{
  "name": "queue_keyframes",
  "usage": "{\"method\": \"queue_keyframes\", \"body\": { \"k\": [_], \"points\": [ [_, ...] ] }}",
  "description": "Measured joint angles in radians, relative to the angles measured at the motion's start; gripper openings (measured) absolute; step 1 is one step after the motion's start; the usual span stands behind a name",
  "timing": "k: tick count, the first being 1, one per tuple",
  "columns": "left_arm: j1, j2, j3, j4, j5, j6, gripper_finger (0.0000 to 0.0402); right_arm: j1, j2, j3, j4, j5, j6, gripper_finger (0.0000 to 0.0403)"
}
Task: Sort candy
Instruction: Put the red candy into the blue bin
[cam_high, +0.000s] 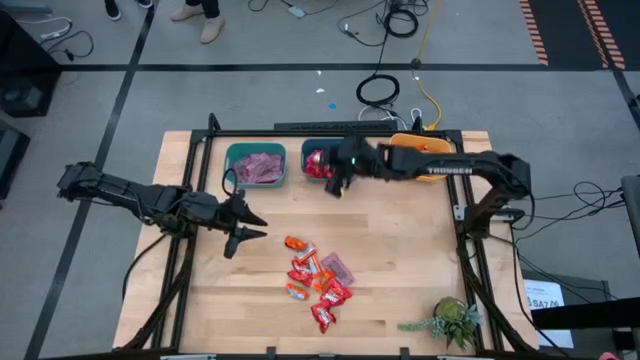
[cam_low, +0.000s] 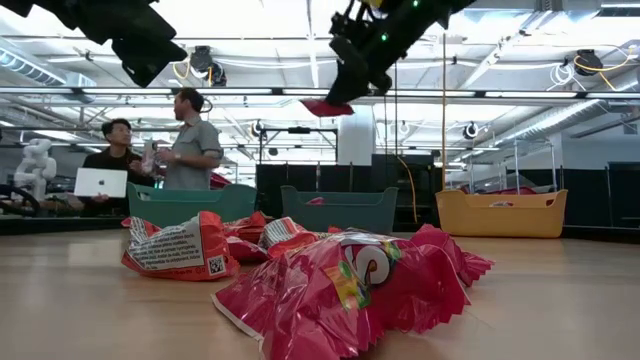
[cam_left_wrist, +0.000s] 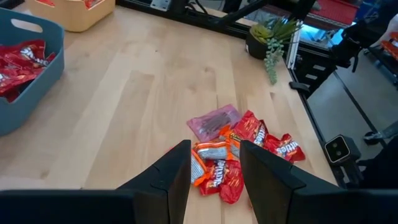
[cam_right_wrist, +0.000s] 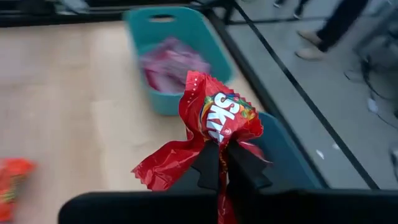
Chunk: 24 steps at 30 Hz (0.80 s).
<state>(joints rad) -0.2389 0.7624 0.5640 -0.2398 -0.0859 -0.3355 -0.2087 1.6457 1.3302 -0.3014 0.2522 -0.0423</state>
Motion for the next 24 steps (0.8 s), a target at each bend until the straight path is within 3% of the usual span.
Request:
{"method": "queue_keyframes", "body": {
  "k": [4, 13, 24],
  "points": [
    [-0.007, 0.000, 0.000, 0.001, -0.002, 0.000, 0.0146, -0.095, 0.032, 0.019, 0.005, -0.070, 0.022, 0.0004],
    [-0.009, 0.000, 0.000, 0.005, -0.002, 0.000, 0.0146, -0.246, 0.138, 0.017, -0.045, -0.120, 0.111, 0.0012],
    [-0.009, 0.000, 0.000, 0.005, -0.002, 0.000, 0.0146, -0.284, 0.193, 0.017, -0.078, -0.149, 0.160, 0.0098]
  ]
}}
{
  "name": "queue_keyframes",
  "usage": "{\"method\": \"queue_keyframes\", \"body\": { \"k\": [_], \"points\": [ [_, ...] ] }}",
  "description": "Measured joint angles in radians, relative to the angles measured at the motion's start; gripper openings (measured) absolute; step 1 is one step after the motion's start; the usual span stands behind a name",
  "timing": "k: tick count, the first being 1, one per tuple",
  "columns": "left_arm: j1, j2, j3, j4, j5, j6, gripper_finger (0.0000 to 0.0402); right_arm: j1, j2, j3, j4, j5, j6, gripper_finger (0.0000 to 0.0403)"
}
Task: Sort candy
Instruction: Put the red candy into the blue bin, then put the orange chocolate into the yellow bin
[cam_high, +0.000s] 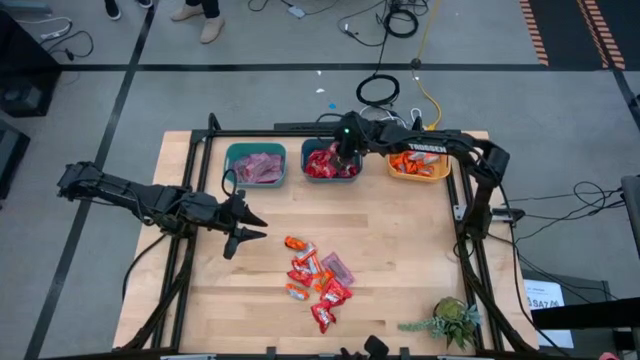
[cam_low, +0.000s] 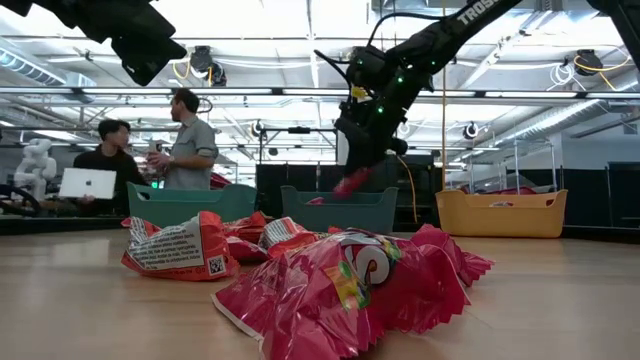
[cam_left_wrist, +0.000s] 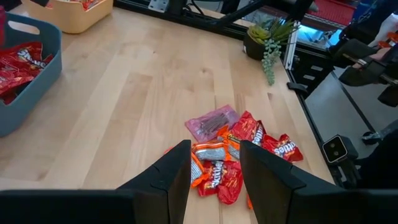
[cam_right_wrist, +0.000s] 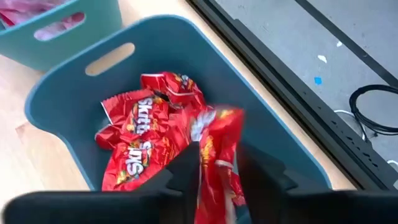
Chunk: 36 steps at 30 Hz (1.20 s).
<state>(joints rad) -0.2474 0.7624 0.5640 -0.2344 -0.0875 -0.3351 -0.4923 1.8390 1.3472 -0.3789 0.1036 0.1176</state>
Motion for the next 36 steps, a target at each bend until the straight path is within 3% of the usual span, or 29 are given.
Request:
{"method": "queue_keyframes", "body": {
  "k": [7, 13, 22, 29, 36],
  "points": [
    [0.000, 0.000, 0.000, 0.000, 0.000, 0.000, 0.0146, 0.001, -0.012, 0.000, 0.006, -0.001, 0.002, 0.0156],
    [0.000, 0.000, 0.000, 0.001, 0.000, -0.001, 0.0146, 0.004, -0.032, 0.000, -0.037, -0.002, 0.023, 0.0183],
    [0.000, 0.000, 0.000, 0.002, 0.000, -0.004, 0.0146, 0.042, -0.134, 0.000, -0.044, 0.001, 0.000, 0.0175],
    [0.000, 0.000, 0.000, 0.002, 0.000, -0.009, 0.0146, 0.160, -0.197, 0.000, -0.035, -0.002, 0.002, 0.0172],
    [0.000, 0.000, 0.000, 0.002, 0.000, -0.001, 0.0146, 0.261, -0.197, 0.000, 0.043, -0.005, 0.141, 0.0171]
  ]
}}
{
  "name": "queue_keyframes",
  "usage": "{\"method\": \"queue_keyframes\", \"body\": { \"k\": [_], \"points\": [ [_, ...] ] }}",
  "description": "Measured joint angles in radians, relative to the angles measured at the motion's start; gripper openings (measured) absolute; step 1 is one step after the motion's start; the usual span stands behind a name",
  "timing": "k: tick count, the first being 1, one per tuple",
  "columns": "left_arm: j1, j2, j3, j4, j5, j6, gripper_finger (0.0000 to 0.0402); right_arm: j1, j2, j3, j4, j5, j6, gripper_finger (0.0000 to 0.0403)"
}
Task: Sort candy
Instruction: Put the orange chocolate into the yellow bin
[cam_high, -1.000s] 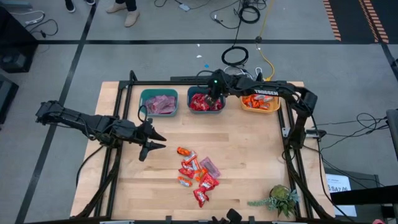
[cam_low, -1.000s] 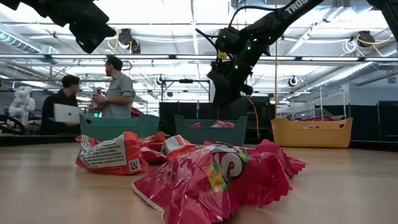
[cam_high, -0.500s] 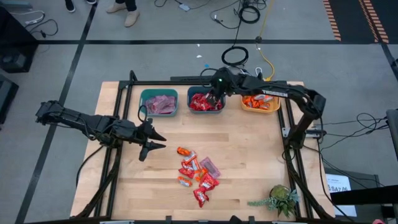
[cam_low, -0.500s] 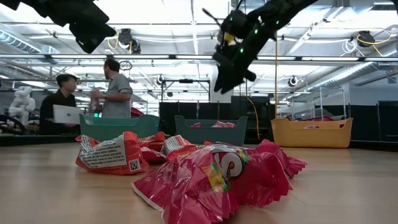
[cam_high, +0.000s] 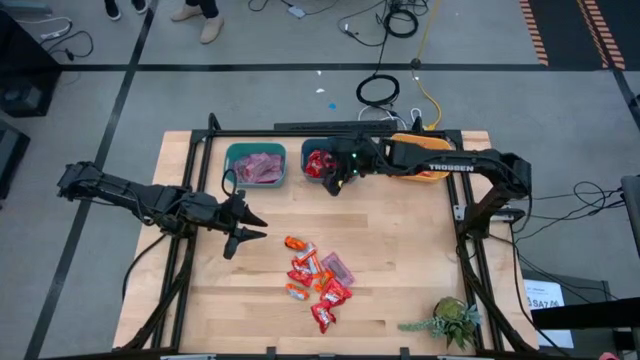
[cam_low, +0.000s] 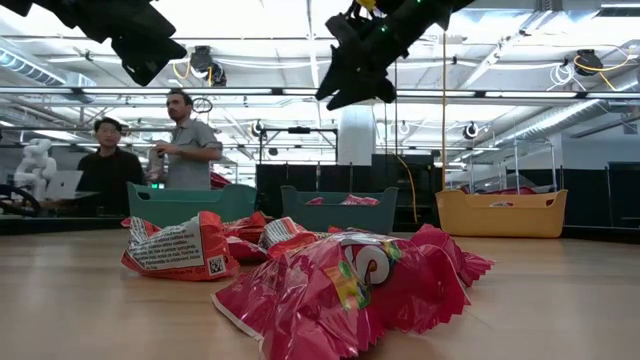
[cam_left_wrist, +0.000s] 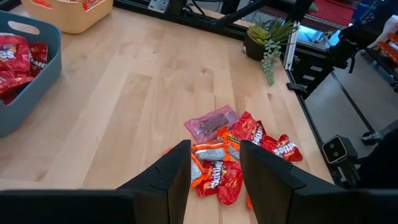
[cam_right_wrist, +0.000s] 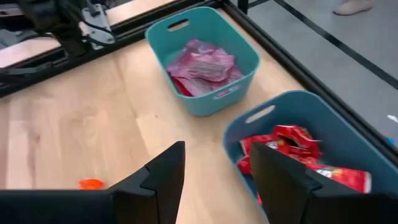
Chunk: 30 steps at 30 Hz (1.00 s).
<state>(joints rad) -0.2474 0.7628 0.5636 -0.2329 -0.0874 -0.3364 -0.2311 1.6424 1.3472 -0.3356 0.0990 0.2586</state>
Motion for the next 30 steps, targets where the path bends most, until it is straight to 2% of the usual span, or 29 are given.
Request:
{"method": "queue_keyframes", "body": {
  "k": [7, 12, 18, 25, 30],
  "points": [
    [0.000, 0.000, 0.000, 0.000, 0.000, 0.001, 0.0146, 0.087, 0.013, 0.000, 0.037, -0.001, -0.005, 0.0171],
    [0.000, 0.000, 0.000, 0.000, 0.000, 0.005, 0.0146, 0.150, 0.050, 0.000, 0.056, -0.004, -0.059, 0.0171],
    [0.000, 0.000, 0.000, -0.001, 0.000, 0.011, 0.0146, 0.198, 0.120, 0.000, 0.126, 0.002, -0.044, 0.0171],
    [0.000, 0.000, -0.001, -0.002, 0.000, 0.012, 0.0146, 0.228, 0.211, 0.000, 0.167, 0.004, 0.012, 0.0171],
    [0.000, 0.000, -0.001, -0.003, 0.000, 0.012, 0.0146, 0.235, 0.272, 0.000, 0.168, 0.004, 0.113, 0.0171]
  ]
}}
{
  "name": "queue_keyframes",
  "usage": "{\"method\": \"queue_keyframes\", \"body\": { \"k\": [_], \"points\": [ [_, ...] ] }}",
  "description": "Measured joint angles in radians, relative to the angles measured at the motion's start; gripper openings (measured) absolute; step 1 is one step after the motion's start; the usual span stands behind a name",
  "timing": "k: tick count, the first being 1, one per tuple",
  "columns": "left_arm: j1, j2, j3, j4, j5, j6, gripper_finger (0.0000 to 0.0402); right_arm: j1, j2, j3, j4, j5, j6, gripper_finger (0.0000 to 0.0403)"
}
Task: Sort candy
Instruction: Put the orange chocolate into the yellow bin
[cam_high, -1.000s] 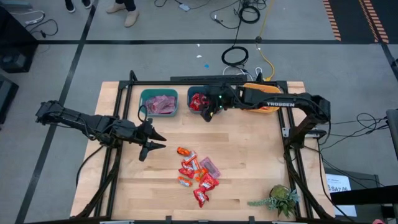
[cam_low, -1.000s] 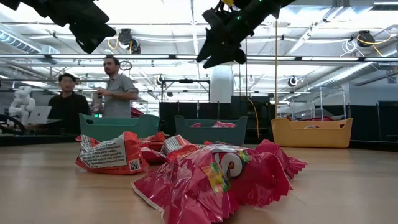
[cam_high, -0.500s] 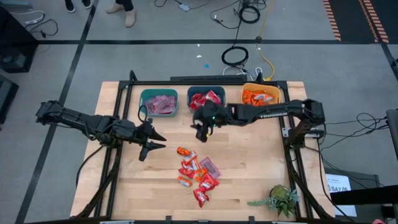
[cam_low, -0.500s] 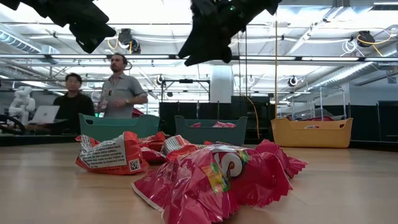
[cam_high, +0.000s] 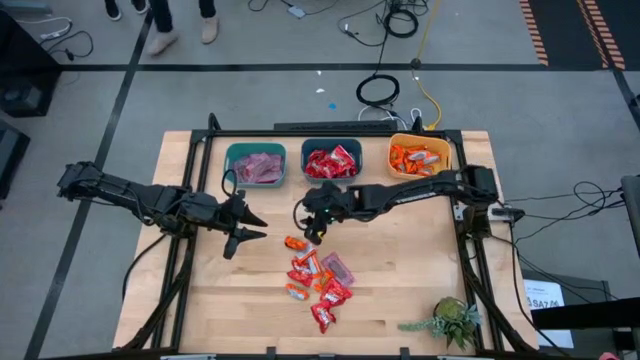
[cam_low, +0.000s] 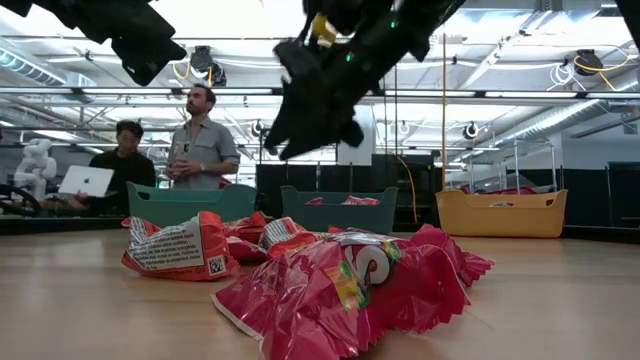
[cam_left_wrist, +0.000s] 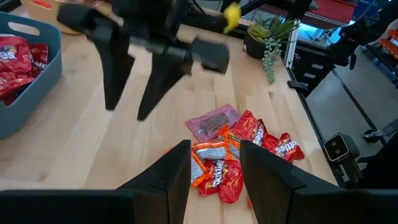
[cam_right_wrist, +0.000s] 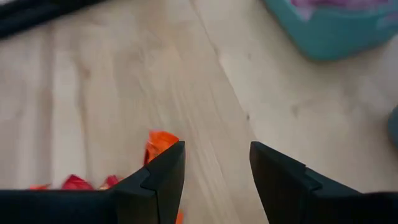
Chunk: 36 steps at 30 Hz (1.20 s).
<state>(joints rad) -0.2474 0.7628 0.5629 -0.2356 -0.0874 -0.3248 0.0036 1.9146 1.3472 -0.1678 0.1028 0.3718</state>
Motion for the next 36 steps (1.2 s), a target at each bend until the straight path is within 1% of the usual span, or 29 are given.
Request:
{"method": "queue_keyframes", "body": {
  "k": [5, 7, 10, 13, 16, 22, 24, 27, 29, 31, 33, 36],
  "points": [
    [0.000, 0.000, 0.000, 0.000, 0.000, 0.000, 0.0146, 0.006, 0.072, 0.000, -0.010, -0.016, 0.048, 0.0171],
    [0.000, 0.000, 0.000, -0.001, 0.000, 0.000, 0.0146, 0.014, 0.095, 0.000, 0.000, -0.059, 0.004, 0.0171],
    [0.000, 0.000, 0.000, -0.007, 0.000, 0.000, 0.0146, 0.035, 0.121, 0.000, 0.029, -0.110, -0.104, 0.0171],
    [0.000, 0.000, 0.000, -0.018, 0.000, 0.000, 0.0146, 0.066, 0.144, 0.000, 0.069, -0.109, -0.193, 0.0171],
    [0.000, 0.000, 0.000, -0.020, 0.000, 0.000, 0.0146, 0.091, 0.162, 0.000, 0.130, -0.109, -0.228, 0.0171],
    [0.000, 0.000, 0.000, -0.035, 0.001, 0.000, 0.0146, 0.103, 0.222, 0.000, 0.274, -0.103, -0.238, 0.0171],
    [0.000, 0.000, 0.000, -0.044, 0.002, -0.002, 0.0146, 0.102, 0.248, 0.000, 0.295, -0.095, -0.238, 0.0171],
    [0.000, 0.000, 0.000, -0.046, 0.011, -0.002, 0.0146, 0.102, 0.278, 0.000, 0.304, -0.052, -0.238, 0.0169],
    [0.000, 0.000, 0.000, -0.045, 0.022, -0.002, 0.0146, 0.102, 0.295, 0.002, 0.306, -0.044, -0.241, 0.0160],
    [-0.003, 0.000, 0.000, -0.044, 0.028, -0.006, 0.0146, 0.102, 0.302, 0.003, 0.299, -0.039, -0.240, 0.0141],
    [-0.004, 0.000, 0.000, -0.044, 0.031, -0.007, 0.0146, 0.102, 0.303, 0.003, 0.293, -0.039, -0.239, 0.0112],
    [-0.009, 0.000, 0.000, -0.044, 0.031, -0.007, 0.0146, 0.101, 0.298, 0.003, 0.283, -0.041, -0.246, 0.0055]
  ]
}}
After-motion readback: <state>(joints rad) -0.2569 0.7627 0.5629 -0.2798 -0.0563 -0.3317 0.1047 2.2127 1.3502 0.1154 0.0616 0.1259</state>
